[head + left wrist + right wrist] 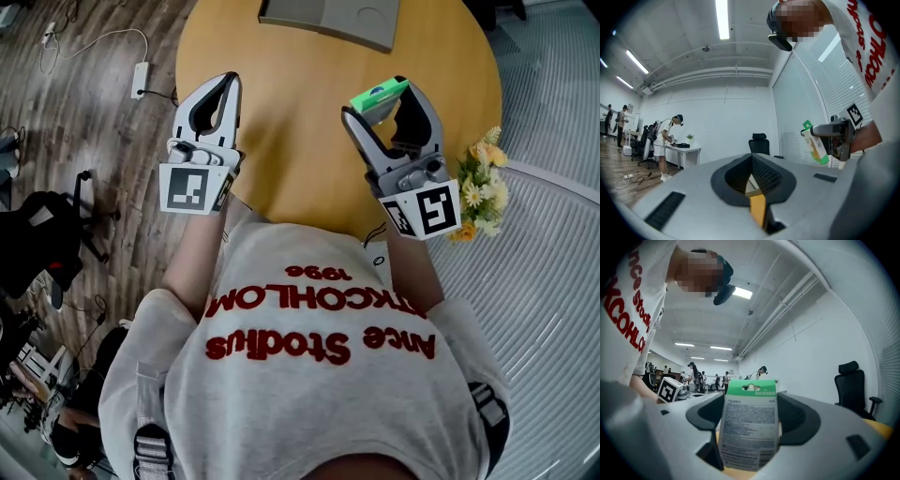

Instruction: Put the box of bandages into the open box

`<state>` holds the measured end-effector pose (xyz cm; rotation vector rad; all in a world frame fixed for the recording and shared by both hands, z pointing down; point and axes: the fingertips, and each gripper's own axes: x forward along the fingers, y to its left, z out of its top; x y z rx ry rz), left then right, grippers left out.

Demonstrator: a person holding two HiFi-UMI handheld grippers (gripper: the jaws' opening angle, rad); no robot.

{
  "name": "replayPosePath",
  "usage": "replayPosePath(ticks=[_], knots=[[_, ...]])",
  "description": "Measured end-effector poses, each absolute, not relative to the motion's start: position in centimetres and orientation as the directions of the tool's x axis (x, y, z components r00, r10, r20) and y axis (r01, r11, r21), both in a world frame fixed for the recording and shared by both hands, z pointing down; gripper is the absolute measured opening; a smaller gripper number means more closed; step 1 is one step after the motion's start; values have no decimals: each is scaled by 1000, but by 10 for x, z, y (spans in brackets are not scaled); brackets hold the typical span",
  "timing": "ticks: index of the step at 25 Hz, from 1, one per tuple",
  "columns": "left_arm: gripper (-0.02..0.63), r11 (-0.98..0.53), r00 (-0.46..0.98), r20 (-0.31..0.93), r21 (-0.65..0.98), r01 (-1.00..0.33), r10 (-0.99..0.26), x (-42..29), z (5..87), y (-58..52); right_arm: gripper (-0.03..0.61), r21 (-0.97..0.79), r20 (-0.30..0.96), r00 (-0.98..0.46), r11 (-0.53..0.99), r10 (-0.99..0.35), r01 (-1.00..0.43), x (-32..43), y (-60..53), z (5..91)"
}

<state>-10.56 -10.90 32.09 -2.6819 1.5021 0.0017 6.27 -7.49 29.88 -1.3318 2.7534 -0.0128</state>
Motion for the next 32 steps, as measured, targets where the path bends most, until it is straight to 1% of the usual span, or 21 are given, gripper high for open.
replayPosePath(ticks=[6, 12, 19, 22, 28, 32], knots=[[6, -503, 503, 12, -34, -863, -864, -142, 325, -168, 356, -59, 3, -634, 633, -773, -772, 27, -141, 296], [6, -498, 497, 29, -18, -867, -867, -138, 354, -195, 356, -166, 23, -648, 636, -761, -754, 22, -175, 330], [6, -490, 489, 65, -3, -871, -870, -143, 384, -227, 356, -182, 72, -636, 617, -769, -766, 15, -220, 355], [6, -485, 484, 72, 10, -875, -872, -143, 393, -242, 356, -214, 97, -634, 606, -767, -766, 15, -242, 374], [6, -472, 470, 71, -7, -882, -880, -141, 410, -266, 356, -251, 131, -628, 587, -767, -770, 20, -284, 409], [6, -480, 477, 73, -23, -877, -876, -143, 420, -280, 356, -245, 145, -620, 579, -771, -777, 8, -325, 418]])
